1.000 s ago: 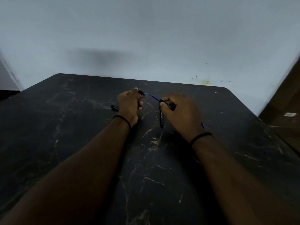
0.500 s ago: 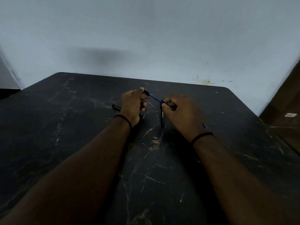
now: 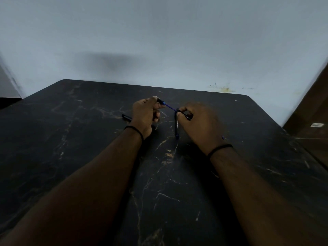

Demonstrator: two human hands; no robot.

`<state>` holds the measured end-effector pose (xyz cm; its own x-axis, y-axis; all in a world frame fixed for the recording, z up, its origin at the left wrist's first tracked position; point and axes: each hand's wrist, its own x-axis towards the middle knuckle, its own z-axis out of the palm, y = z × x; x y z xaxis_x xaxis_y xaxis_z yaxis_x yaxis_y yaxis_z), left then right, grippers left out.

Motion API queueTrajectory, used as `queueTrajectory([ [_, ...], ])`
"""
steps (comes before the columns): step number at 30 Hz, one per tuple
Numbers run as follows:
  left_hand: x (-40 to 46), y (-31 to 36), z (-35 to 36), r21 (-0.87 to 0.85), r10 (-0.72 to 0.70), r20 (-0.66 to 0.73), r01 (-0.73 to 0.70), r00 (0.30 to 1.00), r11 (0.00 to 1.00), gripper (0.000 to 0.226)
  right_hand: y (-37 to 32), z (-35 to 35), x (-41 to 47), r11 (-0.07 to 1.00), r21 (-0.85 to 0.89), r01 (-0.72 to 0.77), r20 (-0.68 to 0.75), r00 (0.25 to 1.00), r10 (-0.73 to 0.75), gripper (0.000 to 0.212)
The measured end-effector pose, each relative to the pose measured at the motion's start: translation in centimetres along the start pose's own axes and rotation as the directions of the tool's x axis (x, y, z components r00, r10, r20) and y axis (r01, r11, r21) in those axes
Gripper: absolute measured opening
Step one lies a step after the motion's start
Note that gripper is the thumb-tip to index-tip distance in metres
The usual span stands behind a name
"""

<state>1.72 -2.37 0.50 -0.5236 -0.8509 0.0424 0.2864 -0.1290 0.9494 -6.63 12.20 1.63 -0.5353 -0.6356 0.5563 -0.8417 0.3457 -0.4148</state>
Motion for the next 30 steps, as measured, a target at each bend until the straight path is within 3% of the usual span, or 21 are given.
queueTrajectory([
  [9,0.2,-0.2,0.0,0.015,0.015,-0.004,-0.015,1.0,1.0,0.018,-0.4,-0.1,-0.2,0.997,-0.022,0.071,0.02,0.997,-0.071,0.02],
  [17,0.0,-0.4,-0.1,0.139,0.018,0.169,-0.042,0.985,0.989,0.032,0.5,0.6,-0.3,0.995,0.072,0.062,-0.023,0.998,-0.061,0.02],
  [23,0.2,-0.5,-0.2,0.14,0.022,0.22,-0.054,0.975,0.989,0.025,0.6,1.4,-0.2,0.969,0.242,-0.051,-0.053,0.996,0.066,0.017],
  [30,0.2,-0.6,-0.4,0.114,0.041,0.229,-0.069,0.973,0.991,0.018,1.0,1.4,-0.1,0.973,0.213,-0.086,-0.031,0.995,0.095,0.005],
])
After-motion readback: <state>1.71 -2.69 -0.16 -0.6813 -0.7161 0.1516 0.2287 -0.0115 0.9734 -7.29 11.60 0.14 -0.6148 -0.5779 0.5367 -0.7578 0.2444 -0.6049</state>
